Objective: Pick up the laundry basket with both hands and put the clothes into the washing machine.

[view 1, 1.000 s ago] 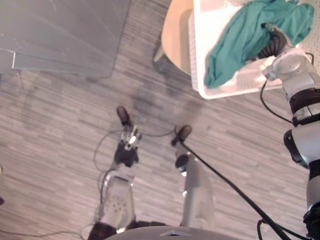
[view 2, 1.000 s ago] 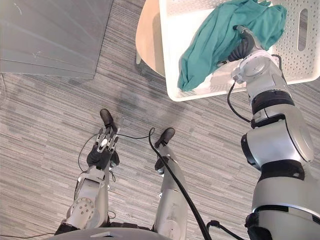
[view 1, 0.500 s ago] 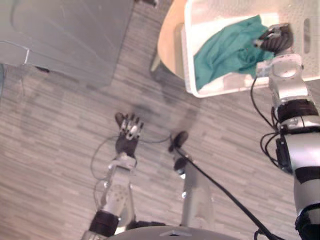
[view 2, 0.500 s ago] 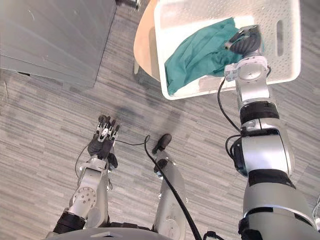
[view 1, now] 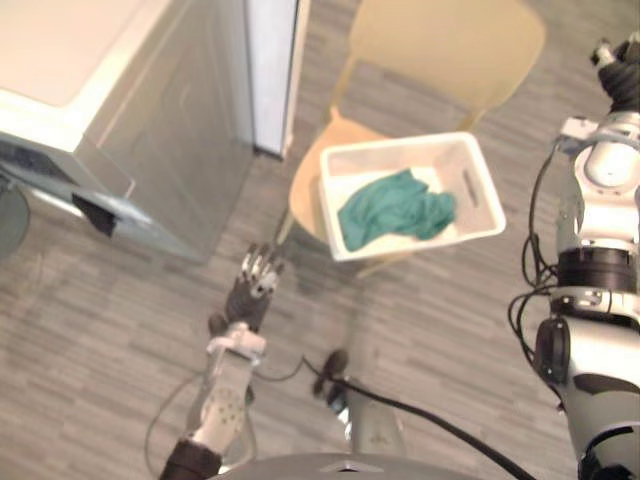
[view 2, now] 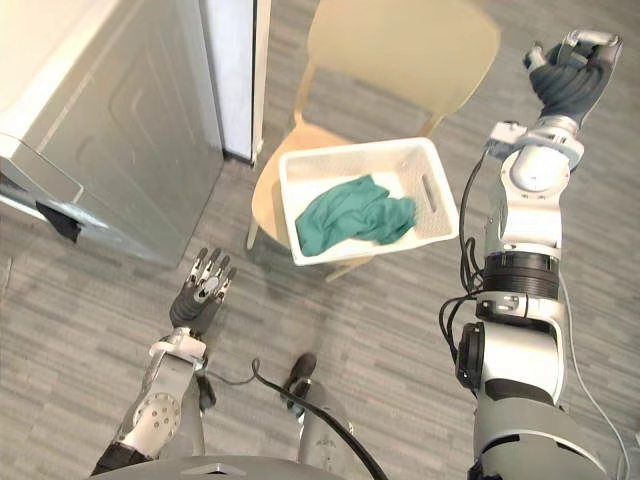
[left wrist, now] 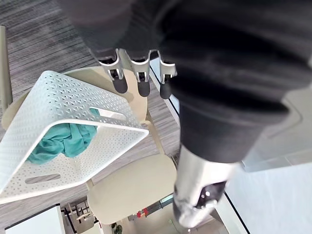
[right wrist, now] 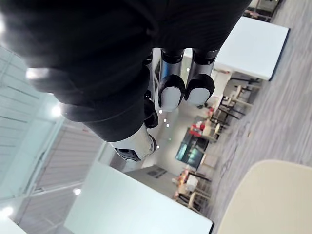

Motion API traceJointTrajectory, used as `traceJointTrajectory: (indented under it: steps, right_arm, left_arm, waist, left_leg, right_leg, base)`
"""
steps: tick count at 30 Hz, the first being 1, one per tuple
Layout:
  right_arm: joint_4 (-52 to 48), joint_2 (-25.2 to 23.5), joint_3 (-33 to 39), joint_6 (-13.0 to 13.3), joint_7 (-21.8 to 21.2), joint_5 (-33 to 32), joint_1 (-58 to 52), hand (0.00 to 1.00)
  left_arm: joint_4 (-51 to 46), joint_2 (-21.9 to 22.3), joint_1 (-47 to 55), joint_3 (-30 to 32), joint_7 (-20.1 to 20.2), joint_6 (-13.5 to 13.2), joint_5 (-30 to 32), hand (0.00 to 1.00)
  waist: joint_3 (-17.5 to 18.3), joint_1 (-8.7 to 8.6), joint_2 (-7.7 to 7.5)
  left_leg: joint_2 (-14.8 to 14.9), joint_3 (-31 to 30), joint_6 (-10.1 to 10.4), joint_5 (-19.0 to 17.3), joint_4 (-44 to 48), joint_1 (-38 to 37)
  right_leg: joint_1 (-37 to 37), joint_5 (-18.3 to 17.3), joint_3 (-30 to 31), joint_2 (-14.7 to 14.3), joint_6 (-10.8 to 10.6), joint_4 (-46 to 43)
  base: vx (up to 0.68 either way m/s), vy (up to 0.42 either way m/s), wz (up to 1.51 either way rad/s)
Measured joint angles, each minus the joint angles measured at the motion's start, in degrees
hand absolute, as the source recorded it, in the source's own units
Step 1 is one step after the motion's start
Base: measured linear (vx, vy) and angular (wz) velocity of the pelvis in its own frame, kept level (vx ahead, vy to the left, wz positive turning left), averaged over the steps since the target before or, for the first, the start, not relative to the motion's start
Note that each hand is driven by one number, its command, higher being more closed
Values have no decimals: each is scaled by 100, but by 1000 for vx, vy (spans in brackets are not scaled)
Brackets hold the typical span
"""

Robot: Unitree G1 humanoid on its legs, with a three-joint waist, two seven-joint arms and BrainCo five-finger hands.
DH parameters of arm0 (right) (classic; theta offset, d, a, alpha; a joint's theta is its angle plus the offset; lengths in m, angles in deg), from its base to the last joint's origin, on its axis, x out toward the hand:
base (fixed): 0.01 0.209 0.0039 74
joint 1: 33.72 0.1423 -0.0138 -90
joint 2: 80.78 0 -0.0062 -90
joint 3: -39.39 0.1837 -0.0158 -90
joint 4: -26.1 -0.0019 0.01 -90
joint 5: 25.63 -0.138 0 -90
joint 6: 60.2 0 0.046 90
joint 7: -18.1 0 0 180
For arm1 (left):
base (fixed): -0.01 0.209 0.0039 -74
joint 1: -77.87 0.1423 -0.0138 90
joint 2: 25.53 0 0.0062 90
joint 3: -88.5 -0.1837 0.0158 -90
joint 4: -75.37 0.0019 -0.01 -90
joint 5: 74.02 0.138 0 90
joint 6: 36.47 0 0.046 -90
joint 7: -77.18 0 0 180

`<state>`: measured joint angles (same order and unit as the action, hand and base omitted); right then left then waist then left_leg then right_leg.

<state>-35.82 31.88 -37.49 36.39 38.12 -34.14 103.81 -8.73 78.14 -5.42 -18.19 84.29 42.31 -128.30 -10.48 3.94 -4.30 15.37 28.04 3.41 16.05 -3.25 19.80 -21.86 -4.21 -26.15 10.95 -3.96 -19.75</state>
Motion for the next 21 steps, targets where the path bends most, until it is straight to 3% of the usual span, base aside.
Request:
traceJointTrajectory:
  steps: [3, 6, 8, 10, 14, 16, 17, 19, 21]
  right_arm:
    - [976, 142, -408, -2, -358, -10, 71, 0]
    - [2002, 241, -896, -62, -792, -10, 314, 0]
    - [2765, 247, -1189, -84, -988, -14, 688, 0]
    - [3456, 263, -1417, -159, -1140, -14, 1307, 0]
    - [4043, 319, -1625, -211, -1249, -24, 2078, 0]
    - [4119, 437, -1723, -269, -1305, -37, 2194, 0]
    - [4138, 523, -1731, -305, -1365, -55, 2195, 0]
    - [4066, 568, -1738, -306, -1372, -89, 2196, 0]
    - [4040, 566, -1905, -307, -1439, -55, 2246, 0]
  left_arm:
    - [241, -260, 172, -159, 137, 85, 15, 0]
    - [363, -345, 237, -212, 197, 160, 18, 0]
    - [382, -360, 224, -204, 200, 156, 64, 0]
    - [381, -393, 111, -205, 204, 155, 66, 0]
    - [362, -503, 17, -201, 206, 132, 95, 0]
    - [362, -575, -27, -249, 205, 132, 190, 0]
    - [345, -611, -44, -311, 204, 129, 249, 0]
    - [228, -619, -45, -489, 206, 127, 356, 0]
    - [142, -701, -44, -575, 238, 120, 395, 0]
  waist:
    - [205, -88, -83]
    - [193, -74, -91]
    - [73, -37, -40]
    - [-266, 20, 108]
    - [-697, 150, 234]
    - [-815, 214, 230]
    - [-862, 219, 223]
    - [-1131, 168, 241]
    - [-1296, 136, 294]
  left_leg:
    - [0, -20, 40, -67, 42, -135]
    - [22, -117, -3, -123, 250, -103]
    - [109, -172, -20, -278, 587, 52]
    - [226, -329, -28, -460, 1000, 357]
    - [172, -493, -42, -510, 984, 781]
    - [18, -625, -44, -509, 930, 1002]
    - [-128, -760, -184, -613, 1170, 1241]
    - [-237, -926, -252, -1096, 1904, 1511]
    - [-283, -985, -347, -1450, 2445, 1777]
  right_leg:
    - [137, 4, 55, -26, -11, 69]
    - [184, 75, 93, -36, 0, 111]
    - [191, 158, 109, -69, 9, 180]
    - [159, 334, 105, -160, 17, 381]
    - [-108, 604, 223, -251, -29, 840]
    - [-282, 662, 249, -193, -72, 953]
    - [-445, 636, 242, -27, -112, 780]
    - [-645, 415, 343, 285, -186, 82]
    - [-915, 372, 519, 495, -71, -412]
  base:
    - [55, -31, -8]
    - [9, -39, -6]
    - [-37, -35, -7]
    - [-115, -1, -8]
    - [-149, 38, -14]
    - [-76, 68, 8]
    - [2, 92, 28]
    - [19, 83, 34]
    - [46, 71, 23]
